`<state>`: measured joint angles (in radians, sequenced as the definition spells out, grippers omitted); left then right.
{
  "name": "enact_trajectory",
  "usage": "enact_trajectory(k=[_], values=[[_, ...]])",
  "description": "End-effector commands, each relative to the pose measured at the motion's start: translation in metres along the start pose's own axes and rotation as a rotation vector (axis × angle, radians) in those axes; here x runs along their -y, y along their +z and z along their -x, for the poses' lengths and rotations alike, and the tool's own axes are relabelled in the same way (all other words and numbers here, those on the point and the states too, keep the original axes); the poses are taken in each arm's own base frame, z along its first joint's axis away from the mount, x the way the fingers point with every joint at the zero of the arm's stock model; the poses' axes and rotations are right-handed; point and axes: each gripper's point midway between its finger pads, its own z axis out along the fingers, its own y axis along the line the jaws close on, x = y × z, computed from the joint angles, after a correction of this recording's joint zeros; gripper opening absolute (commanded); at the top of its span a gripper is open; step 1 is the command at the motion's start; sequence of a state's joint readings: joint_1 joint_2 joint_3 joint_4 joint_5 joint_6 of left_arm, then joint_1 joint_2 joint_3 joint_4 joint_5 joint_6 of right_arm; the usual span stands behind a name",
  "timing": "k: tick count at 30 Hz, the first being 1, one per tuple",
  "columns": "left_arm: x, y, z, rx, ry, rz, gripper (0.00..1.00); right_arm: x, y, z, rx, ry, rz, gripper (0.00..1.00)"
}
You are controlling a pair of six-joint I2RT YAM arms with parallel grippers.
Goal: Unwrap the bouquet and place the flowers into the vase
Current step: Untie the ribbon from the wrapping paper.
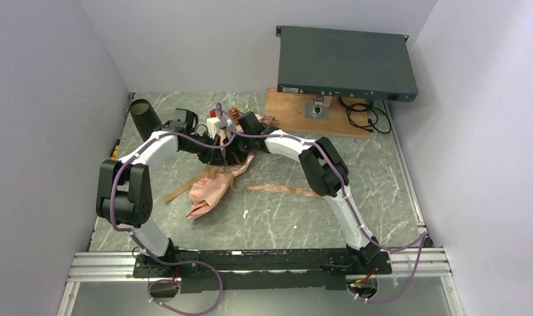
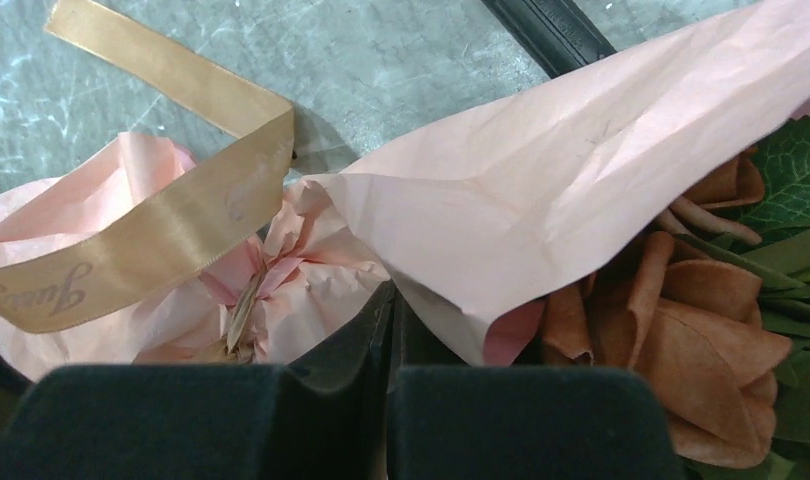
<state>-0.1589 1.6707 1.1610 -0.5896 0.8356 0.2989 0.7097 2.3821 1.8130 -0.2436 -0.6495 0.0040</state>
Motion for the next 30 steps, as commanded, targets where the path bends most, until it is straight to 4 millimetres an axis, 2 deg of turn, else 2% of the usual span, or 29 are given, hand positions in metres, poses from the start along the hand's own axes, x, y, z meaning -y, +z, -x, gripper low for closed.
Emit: enact_trajectory(k=[1, 3, 9, 12, 15, 20, 22, 26, 30], values=[[0.036, -0.020, 0.049, 0.146, 0.190, -0.078, 0.00, 0.021, 0.011, -0.088, -0.233, 0.035, -0.079, 0.00], [0.038, -0.020, 0.035, 0.117, 0.227, -0.086, 0.00, 0.022, 0.010, -0.092, -0.240, 0.022, -0.081, 0.00], [0.032, -0.020, -0.033, -0.052, 0.354, -0.062, 0.00, 0.024, 0.006, -0.096, -0.256, -0.012, -0.085, 0.00], [0.030, -0.012, -0.051, -0.106, 0.355, -0.051, 0.00, 0.024, 0.006, -0.096, -0.261, -0.020, -0.084, 0.00], [0.037, 0.008, -0.044, -0.127, 0.369, -0.050, 0.00, 0.025, 0.006, -0.098, -0.267, -0.022, -0.088, 0.00], [0.081, 0.044, -0.003, -0.087, 0.490, -0.122, 0.00, 0.025, 0.007, -0.104, -0.278, -0.014, -0.089, 0.00], [0.089, 0.049, -0.002, -0.096, 0.544, -0.130, 0.00, 0.025, 0.007, -0.105, -0.278, -0.014, -0.090, 0.00], [0.070, 0.041, -0.026, -0.158, 0.535, -0.052, 0.00, 0.025, 0.006, -0.104, -0.275, -0.019, -0.091, 0.00], [0.037, 0.014, -0.039, -0.134, 0.323, 0.034, 0.00, 0.023, 0.004, -0.103, -0.270, -0.029, -0.085, 0.00]])
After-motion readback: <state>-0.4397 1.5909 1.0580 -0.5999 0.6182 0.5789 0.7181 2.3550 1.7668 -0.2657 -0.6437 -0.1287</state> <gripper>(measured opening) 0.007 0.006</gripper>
